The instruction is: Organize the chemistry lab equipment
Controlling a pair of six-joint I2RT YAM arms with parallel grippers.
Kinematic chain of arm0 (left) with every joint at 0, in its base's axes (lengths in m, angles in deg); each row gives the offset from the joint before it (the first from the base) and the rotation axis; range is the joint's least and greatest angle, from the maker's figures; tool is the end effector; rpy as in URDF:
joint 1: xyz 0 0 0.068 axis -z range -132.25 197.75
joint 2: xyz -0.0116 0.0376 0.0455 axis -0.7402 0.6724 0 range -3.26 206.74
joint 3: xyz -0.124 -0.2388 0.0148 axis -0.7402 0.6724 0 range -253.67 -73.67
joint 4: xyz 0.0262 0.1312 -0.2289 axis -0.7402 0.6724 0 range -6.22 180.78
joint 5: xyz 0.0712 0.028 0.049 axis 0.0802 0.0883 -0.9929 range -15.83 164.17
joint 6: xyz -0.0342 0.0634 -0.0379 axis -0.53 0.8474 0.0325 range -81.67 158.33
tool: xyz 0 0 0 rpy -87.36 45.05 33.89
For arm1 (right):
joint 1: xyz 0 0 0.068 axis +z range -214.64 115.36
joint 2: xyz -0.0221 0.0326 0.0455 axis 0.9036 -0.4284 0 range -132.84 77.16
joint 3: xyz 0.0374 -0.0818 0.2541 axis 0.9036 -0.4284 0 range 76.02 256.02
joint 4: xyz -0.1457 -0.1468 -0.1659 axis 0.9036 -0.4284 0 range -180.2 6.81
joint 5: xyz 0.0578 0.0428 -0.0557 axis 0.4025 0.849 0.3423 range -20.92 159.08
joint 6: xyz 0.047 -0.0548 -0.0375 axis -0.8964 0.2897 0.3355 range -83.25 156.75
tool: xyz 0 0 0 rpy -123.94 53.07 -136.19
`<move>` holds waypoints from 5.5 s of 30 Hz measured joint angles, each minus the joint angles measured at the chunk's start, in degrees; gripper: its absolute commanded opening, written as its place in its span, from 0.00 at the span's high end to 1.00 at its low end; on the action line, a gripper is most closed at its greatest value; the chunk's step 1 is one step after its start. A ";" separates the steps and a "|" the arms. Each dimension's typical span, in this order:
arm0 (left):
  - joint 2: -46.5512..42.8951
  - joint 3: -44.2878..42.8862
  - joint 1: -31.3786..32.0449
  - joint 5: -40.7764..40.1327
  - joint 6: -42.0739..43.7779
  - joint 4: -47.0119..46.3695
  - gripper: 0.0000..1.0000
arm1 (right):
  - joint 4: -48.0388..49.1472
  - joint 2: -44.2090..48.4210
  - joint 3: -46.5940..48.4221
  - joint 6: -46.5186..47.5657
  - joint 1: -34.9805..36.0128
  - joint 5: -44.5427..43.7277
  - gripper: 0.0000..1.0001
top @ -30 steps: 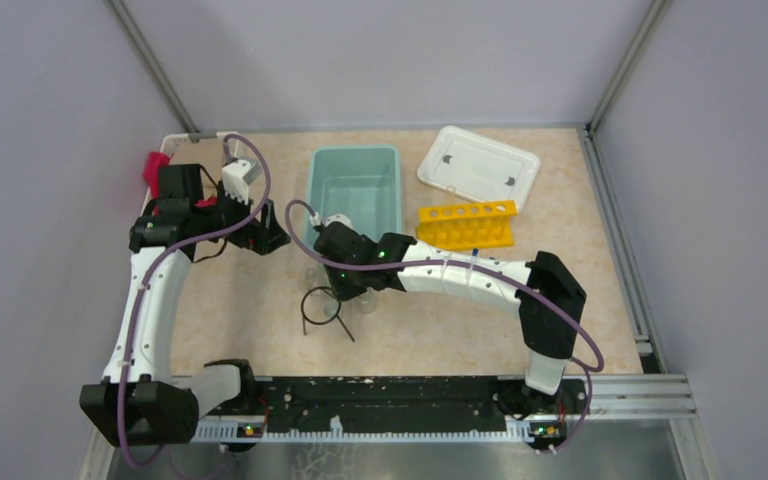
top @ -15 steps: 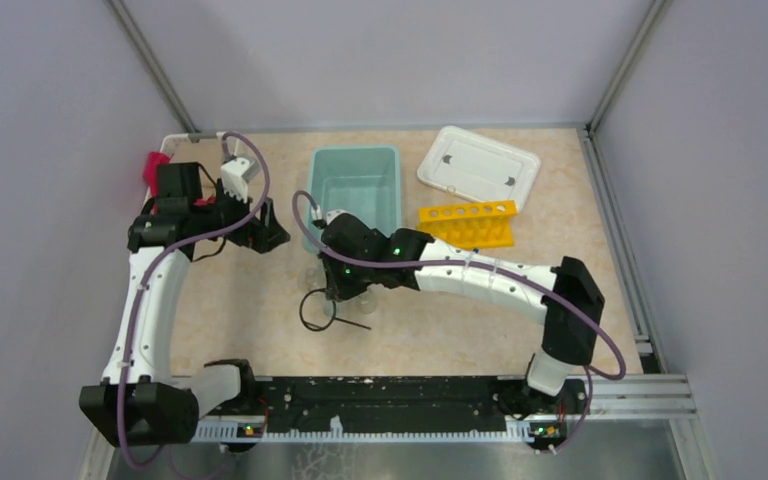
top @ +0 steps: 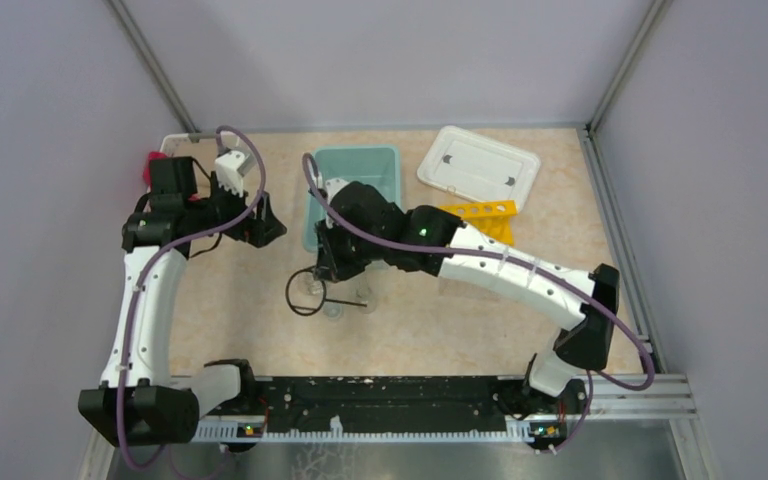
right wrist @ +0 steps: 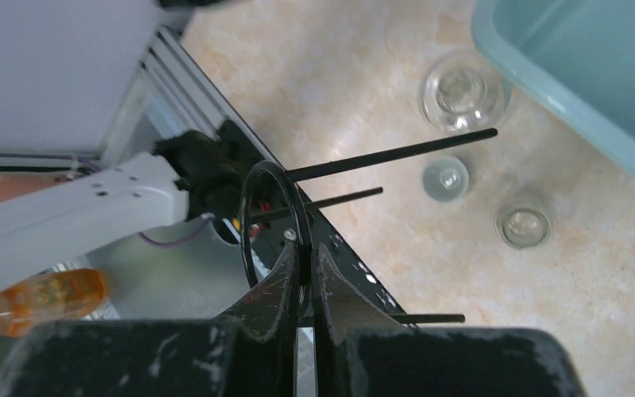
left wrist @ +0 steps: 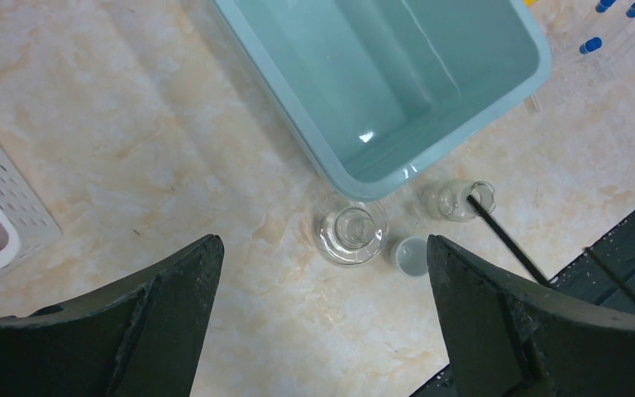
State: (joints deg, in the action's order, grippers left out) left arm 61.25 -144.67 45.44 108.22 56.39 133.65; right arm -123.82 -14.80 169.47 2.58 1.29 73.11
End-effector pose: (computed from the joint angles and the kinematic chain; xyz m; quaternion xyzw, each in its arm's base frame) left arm 0.2461 -0.0296 0.3454 0.2352 0.8540 -0.1978 0.4199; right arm 0.1539 0.3565 0.3494 -0.2615 0.8640 0.3494 0.2513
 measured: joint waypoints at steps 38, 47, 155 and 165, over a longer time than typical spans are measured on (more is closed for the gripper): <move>0.04 -1.38 -1.97 -0.81 -0.63 -0.22 0.01 | 3.23 -34.38 34.16 -3.39 -28.13 7.87 1.00; -0.35 -1.20 -2.05 -0.81 -0.26 -0.33 0.01 | 10.99 -34.58 29.09 -4.26 -28.65 7.80 1.00; 7.52 32.76 11.91 1.73 8.87 -34.93 0.88 | 8.04 27.85 -30.62 -3.02 -21.57 -17.46 0.29; 5.25 29.40 11.93 -0.22 11.67 -22.62 1.00 | 8.07 27.89 -31.23 -3.15 -21.57 -17.00 0.29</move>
State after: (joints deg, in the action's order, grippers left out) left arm 66.49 -115.28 57.37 108.00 68.06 111.03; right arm -115.75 13.09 138.23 -0.57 -20.28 56.11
